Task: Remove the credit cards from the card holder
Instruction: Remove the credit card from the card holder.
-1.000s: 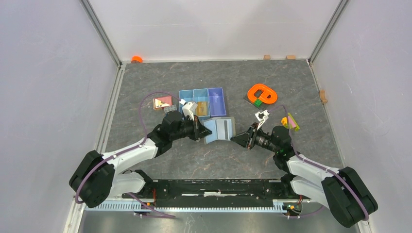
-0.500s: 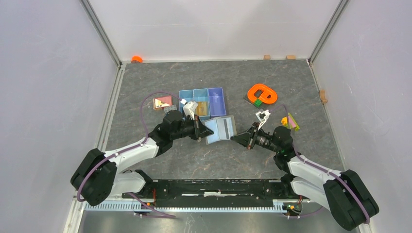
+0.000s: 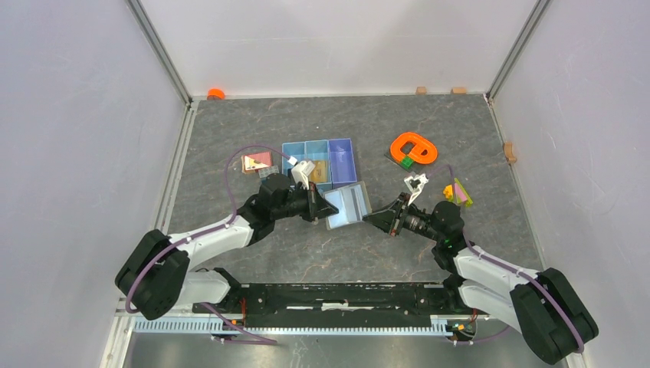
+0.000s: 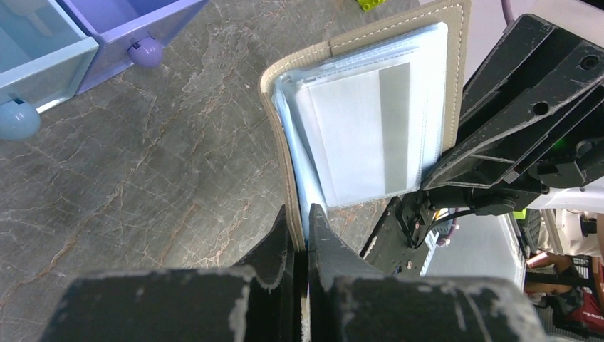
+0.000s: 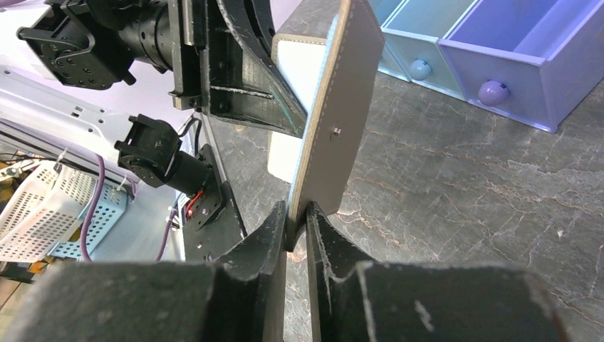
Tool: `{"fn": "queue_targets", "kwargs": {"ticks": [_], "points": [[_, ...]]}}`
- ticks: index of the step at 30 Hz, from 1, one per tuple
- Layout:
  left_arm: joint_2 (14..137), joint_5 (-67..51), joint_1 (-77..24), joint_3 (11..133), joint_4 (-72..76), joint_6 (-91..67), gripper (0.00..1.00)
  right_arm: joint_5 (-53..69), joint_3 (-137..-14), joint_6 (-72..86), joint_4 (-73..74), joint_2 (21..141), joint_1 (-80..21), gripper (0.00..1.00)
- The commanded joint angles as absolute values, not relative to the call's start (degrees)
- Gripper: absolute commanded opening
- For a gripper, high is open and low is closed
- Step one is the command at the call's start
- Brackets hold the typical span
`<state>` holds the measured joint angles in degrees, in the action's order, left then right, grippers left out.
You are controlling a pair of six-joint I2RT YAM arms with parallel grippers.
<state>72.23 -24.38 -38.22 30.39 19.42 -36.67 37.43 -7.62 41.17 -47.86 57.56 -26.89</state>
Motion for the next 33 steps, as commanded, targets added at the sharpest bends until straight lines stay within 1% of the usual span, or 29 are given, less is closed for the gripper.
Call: {"fn": "queue_targets", "kwargs": {"ticks": [1, 4, 8, 12, 14, 15, 17, 18, 20, 22, 25, 28, 33], "points": [[72.8, -27.2, -38.4, 32.2, 21.3, -37.5, 0.02, 37.6, -8.0, 41.1, -52.9, 55.6, -27.4, 0.2], [72.8, -27.2, -38.4, 32.2, 21.3, -37.5, 0.02, 36.7, -8.0, 40.5, -51.6, 54.8, -27.4, 0.19], [72.8, -27.3, -38.4, 32.2, 21.2, -37.5, 0.02, 34.5, -8.9, 38.4, -47.2, 54.1, -27.4, 0.13], [72.8, -27.4, -38.4, 32.2, 21.3, -37.6, 0.02, 34.5, -9.2, 38.0, -46.7, 54.5, -27.4, 0.12], [72.9, -27.6, -38.4, 32.3, 21.4, -37.6, 0.02, 34.0, -9.3, 37.6, -46.1, 54.3, -27.4, 0.08], [72.9, -27.8, -38.4, 32.2, 21.6, -37.6, 0.02, 33.3, -9.6, 36.8, -44.8, 54.0, -27.4, 0.08], [73.1, -28.2, -38.5, 32.2, 22.1, -37.8, 0.02, 31.4, -10.4, 34.7, -40.7, 53.4, -27.6, 0.12], [73.2, -28.5, -38.5, 32.2, 22.4, -38.0, 0.02, 30.6, -10.8, 34.0, -39.4, 53.3, -27.6, 0.16], [73.5, -29.2, -38.7, 32.3, 22.9, -38.2, 0.02, 30.2, -10.7, 33.9, -39.1, 53.4, -27.7, 0.29], [73.9, -29.5, -38.9, 32.5, 23.1, -38.3, 0.02, 30.1, -11.0, 33.7, -38.7, 53.9, -27.8, 0.35], [74.2, -29.8, -39.2, 32.6, 23.1, -38.4, 0.02, 29.1, -11.5, 33.0, -36.9, 54.7, -27.8, 0.42], [74.4, -30.0, -39.3, 32.8, 23.1, -38.3, 0.02, 29.1, -11.7, 32.9, -36.7, 55.6, -27.9, 0.46], [75.9, -31.1, -39.8, 33.4, 23.7, -38.6, 0.02, 30.7, -12.2, 32.9, -38.5, 58.2, -29.4, 0.57]]}}
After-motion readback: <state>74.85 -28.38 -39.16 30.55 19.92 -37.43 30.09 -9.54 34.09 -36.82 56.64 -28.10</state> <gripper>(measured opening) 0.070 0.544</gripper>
